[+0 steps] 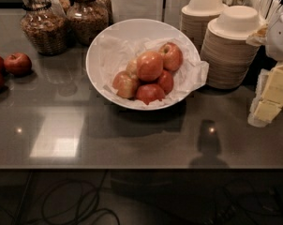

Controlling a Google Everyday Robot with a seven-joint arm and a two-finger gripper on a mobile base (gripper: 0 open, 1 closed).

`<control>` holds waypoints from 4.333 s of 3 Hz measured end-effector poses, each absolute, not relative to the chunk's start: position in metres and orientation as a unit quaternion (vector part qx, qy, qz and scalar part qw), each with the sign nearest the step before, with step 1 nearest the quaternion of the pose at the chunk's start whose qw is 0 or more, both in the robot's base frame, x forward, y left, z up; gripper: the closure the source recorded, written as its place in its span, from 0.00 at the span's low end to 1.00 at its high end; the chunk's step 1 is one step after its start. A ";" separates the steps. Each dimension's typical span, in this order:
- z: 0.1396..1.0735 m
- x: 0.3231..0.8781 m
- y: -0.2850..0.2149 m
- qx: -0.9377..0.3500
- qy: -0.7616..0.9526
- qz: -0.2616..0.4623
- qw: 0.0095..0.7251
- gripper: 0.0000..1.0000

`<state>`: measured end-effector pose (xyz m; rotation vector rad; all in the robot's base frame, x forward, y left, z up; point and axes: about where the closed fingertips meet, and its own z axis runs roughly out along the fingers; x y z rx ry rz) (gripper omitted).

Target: Pick apple from white bowl

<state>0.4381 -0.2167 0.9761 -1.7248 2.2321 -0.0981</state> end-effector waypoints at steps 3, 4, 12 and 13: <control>0.962 0.485 -0.177 -0.641 0.740 -0.048 0.199 0.00; 0.960 0.493 -0.170 -0.646 0.734 -0.052 0.200 0.00; 0.934 0.590 -0.045 -0.733 0.599 0.113 0.302 0.00; 0.920 0.592 -0.043 -0.732 0.602 0.127 0.293 0.00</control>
Offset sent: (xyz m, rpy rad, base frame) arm 0.0559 0.0416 -0.0224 0.0589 -0.1371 0.1572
